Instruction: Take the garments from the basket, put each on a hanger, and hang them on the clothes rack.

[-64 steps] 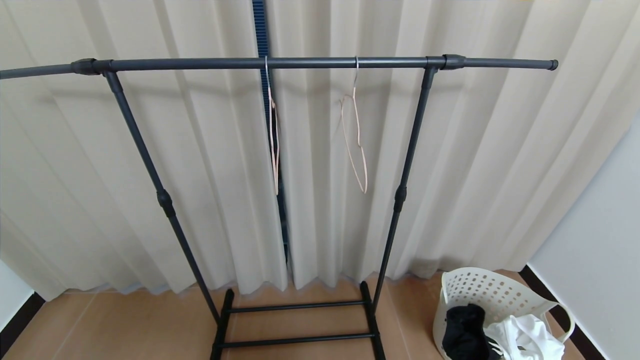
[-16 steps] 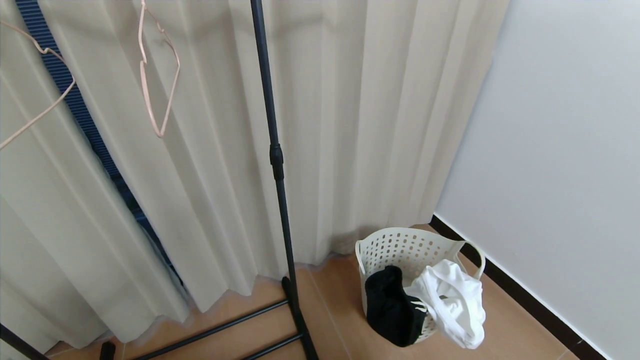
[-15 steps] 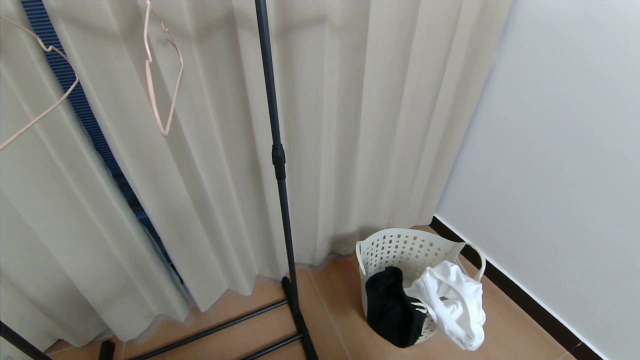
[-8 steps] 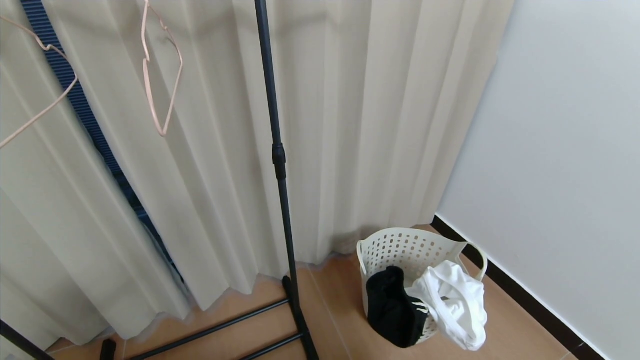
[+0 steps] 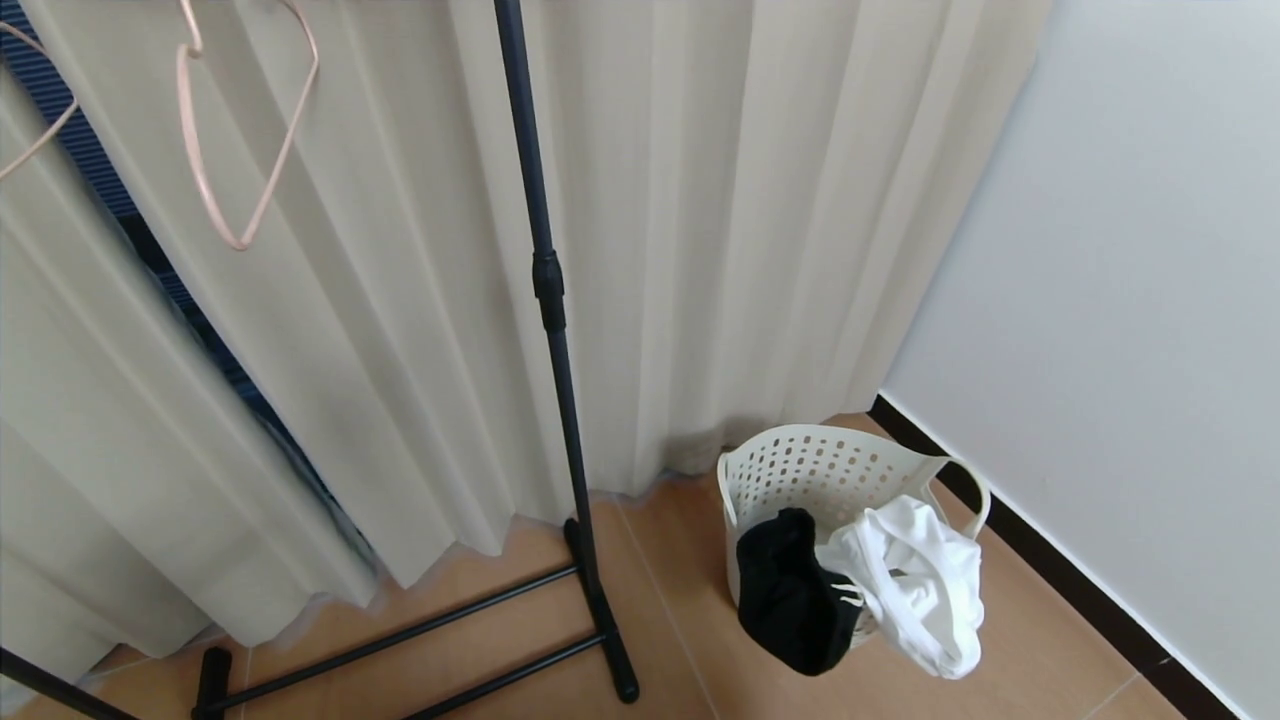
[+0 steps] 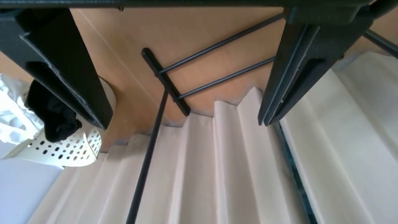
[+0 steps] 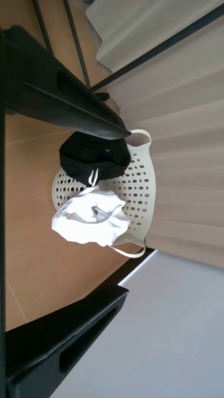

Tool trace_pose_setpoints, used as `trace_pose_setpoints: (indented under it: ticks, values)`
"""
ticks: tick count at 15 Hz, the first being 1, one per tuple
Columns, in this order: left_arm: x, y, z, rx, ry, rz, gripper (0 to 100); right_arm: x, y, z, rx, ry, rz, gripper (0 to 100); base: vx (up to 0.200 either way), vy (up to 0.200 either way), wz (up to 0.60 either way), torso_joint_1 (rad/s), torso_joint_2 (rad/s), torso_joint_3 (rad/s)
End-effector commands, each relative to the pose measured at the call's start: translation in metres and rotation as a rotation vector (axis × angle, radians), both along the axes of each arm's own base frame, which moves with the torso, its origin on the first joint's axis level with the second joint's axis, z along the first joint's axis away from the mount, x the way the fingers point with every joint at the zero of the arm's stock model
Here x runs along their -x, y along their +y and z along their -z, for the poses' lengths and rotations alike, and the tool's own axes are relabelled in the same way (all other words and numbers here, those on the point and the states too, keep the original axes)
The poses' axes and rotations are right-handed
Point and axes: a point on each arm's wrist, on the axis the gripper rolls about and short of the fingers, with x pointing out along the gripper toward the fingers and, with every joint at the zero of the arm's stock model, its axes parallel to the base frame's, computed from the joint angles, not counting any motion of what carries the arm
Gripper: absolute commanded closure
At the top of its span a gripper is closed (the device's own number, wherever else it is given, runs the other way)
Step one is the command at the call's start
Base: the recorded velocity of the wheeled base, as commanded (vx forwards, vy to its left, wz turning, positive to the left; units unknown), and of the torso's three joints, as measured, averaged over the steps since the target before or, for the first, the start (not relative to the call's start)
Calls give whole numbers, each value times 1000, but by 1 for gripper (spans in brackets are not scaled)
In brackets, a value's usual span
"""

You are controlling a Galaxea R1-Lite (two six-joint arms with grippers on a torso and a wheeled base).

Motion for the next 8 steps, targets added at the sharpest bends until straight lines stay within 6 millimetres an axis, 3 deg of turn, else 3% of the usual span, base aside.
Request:
trace_pose_setpoints:
  ticks: [1,8]
  values:
    - [0,0,0,0,1,0,0,0,0,0,0,0,-1,0,0,0,0,-2,2,-188]
    - [0,0,0,0,1,0,0,0,0,0,0,1,-1,0,0,0,0,3,3,-198]
